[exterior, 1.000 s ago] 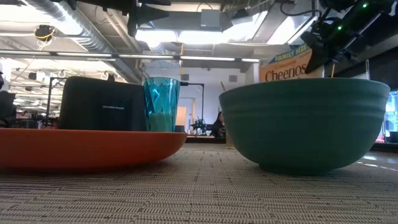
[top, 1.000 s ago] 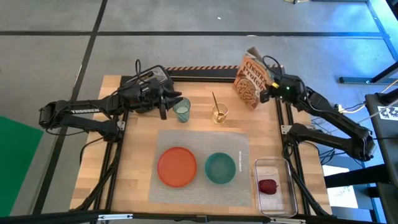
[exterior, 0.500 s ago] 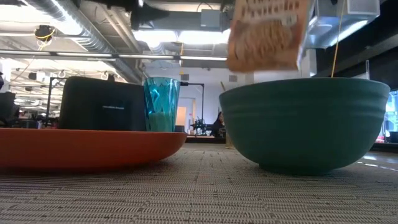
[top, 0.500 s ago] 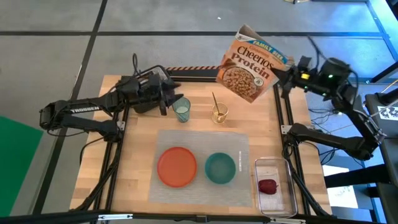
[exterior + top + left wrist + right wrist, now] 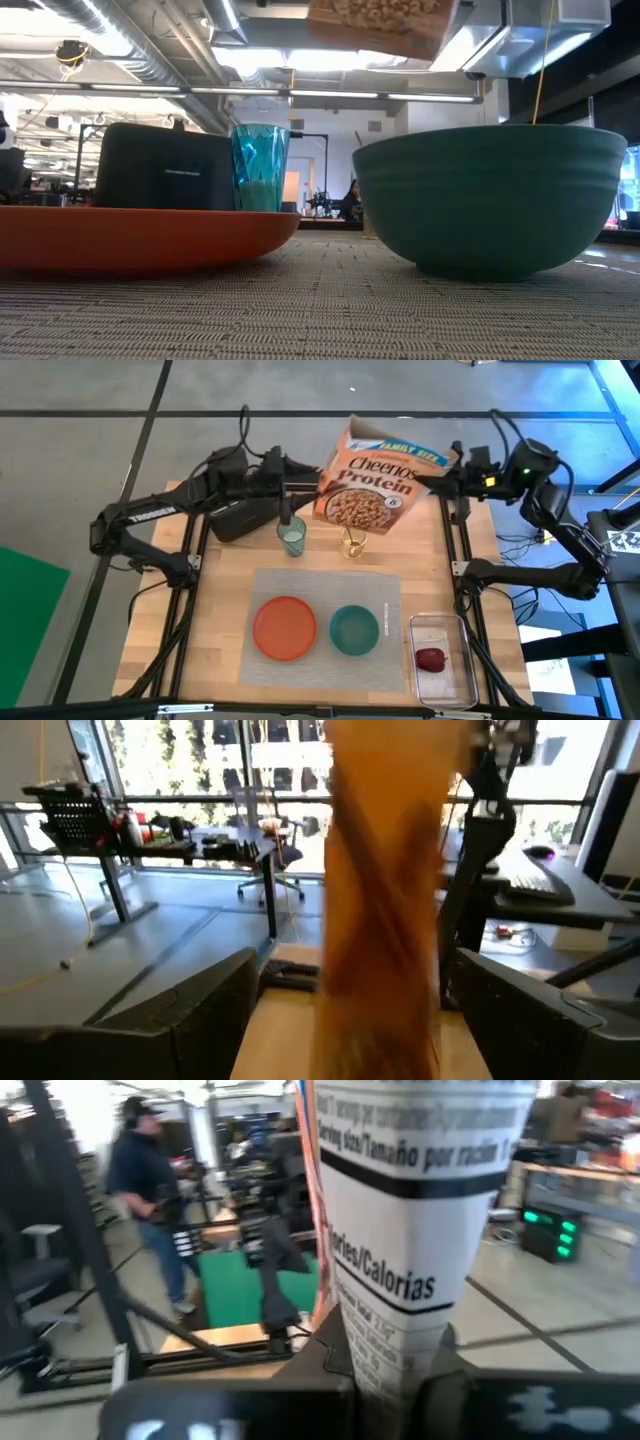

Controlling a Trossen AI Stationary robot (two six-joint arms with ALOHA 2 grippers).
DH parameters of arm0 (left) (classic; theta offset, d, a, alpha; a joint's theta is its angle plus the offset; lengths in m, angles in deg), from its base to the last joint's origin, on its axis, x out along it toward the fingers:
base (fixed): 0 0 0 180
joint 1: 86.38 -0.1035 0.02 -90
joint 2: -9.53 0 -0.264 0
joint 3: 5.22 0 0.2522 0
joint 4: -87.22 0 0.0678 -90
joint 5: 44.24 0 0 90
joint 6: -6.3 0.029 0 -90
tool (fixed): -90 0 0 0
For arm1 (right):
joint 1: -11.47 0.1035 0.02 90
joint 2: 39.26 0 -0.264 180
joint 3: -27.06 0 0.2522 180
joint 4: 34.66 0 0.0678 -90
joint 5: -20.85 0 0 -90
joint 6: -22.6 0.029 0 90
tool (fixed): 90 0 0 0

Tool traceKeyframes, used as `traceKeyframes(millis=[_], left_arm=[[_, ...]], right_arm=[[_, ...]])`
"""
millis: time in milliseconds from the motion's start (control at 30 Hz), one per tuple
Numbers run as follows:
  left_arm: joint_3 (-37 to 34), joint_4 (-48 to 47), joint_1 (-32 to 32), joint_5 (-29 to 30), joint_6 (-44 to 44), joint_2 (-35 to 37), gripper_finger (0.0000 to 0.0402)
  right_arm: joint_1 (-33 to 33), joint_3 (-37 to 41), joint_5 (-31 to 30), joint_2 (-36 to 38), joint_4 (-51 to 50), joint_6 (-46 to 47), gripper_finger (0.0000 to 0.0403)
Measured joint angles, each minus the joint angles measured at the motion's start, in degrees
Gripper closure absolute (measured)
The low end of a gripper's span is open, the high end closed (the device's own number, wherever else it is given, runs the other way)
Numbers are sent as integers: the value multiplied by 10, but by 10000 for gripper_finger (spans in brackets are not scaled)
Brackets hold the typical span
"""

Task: Arrange a breakfast setting
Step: Pour the yellow cereal in the green bowl

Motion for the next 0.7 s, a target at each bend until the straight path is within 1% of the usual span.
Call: traceKeyframes(millis=[67, 133, 167, 233, 300, 433, 567, 700], left_arm=[[22, -1, 0, -27, -7, -18, 72], [37, -9, 0, -74, -7, -34, 74], [44, -19, 0, -88, -7, -42, 76], [54, -47, 4, -100, -8, -54, 86], [58, -71, 8, -98, -8, -60, 101], [58, -91, 11, -91, -8, -60, 153], [58, -95, 14, -89, -3, -55, 221], [59, -101, 19, -103, 11, -54, 289]], right_arm=[[26, 0, -6, -15, 17, -4, 403], [50, 0, -21, -30, 35, -7, 403], [62, 0, -26, -37, 44, -11, 403], [79, 0, -32, -49, 66, -18, 403], [87, 0, -35, -55, 87, -25, 403], [94, 0, -36, -59, 103, -26, 403], [93, 0, -40, -58, 108, -26, 403], [93, 1, -40, -59, 130, -22, 403]])
